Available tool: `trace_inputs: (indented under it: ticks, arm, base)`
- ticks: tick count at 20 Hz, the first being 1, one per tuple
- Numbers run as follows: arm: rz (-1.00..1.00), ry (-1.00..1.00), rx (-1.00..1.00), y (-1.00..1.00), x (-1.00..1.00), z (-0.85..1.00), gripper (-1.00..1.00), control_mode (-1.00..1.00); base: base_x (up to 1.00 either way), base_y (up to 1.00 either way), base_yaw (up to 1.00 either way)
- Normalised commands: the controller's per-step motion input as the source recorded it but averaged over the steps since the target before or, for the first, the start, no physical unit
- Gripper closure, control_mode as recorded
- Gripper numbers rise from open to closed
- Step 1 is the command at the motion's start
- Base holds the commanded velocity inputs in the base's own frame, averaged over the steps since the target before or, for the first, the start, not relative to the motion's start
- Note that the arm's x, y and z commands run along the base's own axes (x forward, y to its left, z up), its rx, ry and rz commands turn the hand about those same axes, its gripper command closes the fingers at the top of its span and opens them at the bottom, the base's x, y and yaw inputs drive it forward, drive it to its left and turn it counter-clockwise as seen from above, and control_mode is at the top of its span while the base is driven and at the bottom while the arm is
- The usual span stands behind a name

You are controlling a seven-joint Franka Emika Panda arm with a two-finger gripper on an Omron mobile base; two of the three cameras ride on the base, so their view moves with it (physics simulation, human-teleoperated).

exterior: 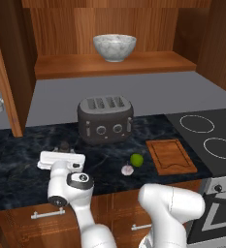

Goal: Open the cabinet. Place the bowl and condiment on the counter. Then place the lime and garlic on the cutting board.

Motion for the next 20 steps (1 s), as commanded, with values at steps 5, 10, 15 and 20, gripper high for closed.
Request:
trace_inputs:
  ticks: [5,10,15,20]
  arm:
    - [-0.03,0.0,0.0,0.02,0.0,-0.13,1.0,-1.0]
    - [-0.04,0.0,0.0,0.03,0.0,-0.13,1.0,-1.0]
    - [-0.03,0.0,0.0,0.03,0.0,-0.16,1.0,-1.0]
    - [-0.04,0.0,0.0,0.03,0.0,-0.22,1.0,-1.0]
  base:
    - [0.0,0.0,0.0]
    - [0.0,0.0,0.0]
    - [0.0,0.0,0.0]
    - [0.0,0.0,0.0]
